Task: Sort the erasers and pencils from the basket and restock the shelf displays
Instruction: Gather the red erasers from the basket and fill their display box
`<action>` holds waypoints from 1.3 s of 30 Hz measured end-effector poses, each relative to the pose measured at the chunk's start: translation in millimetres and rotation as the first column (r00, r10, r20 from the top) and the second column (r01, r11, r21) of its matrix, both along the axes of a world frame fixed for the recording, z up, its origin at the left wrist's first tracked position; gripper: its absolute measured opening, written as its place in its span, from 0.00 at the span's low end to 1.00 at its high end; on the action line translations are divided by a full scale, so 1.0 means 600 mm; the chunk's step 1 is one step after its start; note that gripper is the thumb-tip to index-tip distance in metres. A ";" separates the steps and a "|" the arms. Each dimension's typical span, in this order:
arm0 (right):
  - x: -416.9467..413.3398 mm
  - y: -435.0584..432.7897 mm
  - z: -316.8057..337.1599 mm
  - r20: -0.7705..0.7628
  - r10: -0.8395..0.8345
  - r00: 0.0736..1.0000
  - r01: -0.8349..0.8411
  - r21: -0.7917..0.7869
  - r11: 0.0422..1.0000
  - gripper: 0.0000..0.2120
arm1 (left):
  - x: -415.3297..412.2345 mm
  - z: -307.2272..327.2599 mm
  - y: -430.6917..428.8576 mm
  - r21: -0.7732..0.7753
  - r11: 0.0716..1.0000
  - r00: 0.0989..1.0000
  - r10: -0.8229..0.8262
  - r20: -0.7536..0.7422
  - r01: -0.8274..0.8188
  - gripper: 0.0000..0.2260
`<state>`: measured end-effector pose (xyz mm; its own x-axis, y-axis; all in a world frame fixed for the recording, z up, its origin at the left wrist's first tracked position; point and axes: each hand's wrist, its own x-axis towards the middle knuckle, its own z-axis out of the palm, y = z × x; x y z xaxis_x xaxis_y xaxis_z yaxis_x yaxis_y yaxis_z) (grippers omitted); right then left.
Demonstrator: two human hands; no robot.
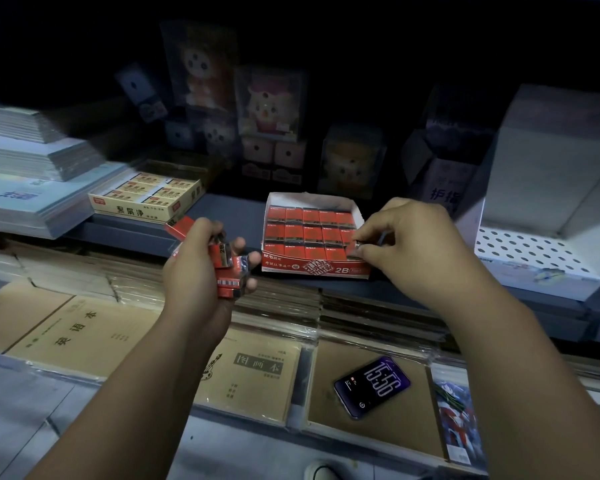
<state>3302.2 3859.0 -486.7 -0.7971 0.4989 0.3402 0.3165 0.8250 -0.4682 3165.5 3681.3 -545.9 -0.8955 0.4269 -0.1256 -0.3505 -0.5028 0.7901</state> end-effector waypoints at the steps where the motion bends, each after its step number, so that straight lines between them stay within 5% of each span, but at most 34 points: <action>1: -0.002 -0.001 -0.001 0.018 0.008 1.000 -0.008 0.009 1.000 0.05 | 0.000 -0.001 -0.001 0.002 1.000 1.000 -0.003 0.000 0.003 0.07; 9: 0.001 0.010 -0.007 0.037 0.072 0.997 -0.061 -0.232 0.971 0.05 | 0.004 0.004 -0.002 0.029 0.999 0.999 -0.024 0.036 0.023 0.06; 16: -0.008 -0.001 -0.020 0.086 0.035 0.996 -0.024 -0.133 0.991 0.16 | 0.010 0.010 -0.006 0.049 0.998 0.998 -0.045 0.033 0.043 0.06; 21: -0.028 -0.027 -0.025 -0.092 0.046 0.995 -0.048 -0.018 0.999 0.13 | 0.010 0.012 -0.008 0.036 0.998 0.999 -0.049 0.022 0.048 0.06; 34: -0.133 -0.137 -0.027 -0.293 0.325 0.899 -0.406 -0.280 0.870 0.06 | -0.013 0.025 -0.010 -0.054 0.990 0.990 -0.130 -0.057 0.127 0.25; 39: -0.157 -0.142 -0.021 -0.355 0.253 0.900 -0.393 -0.408 0.824 0.09 | -0.028 0.028 -0.019 -0.110 0.984 0.981 -0.156 -0.117 0.143 0.18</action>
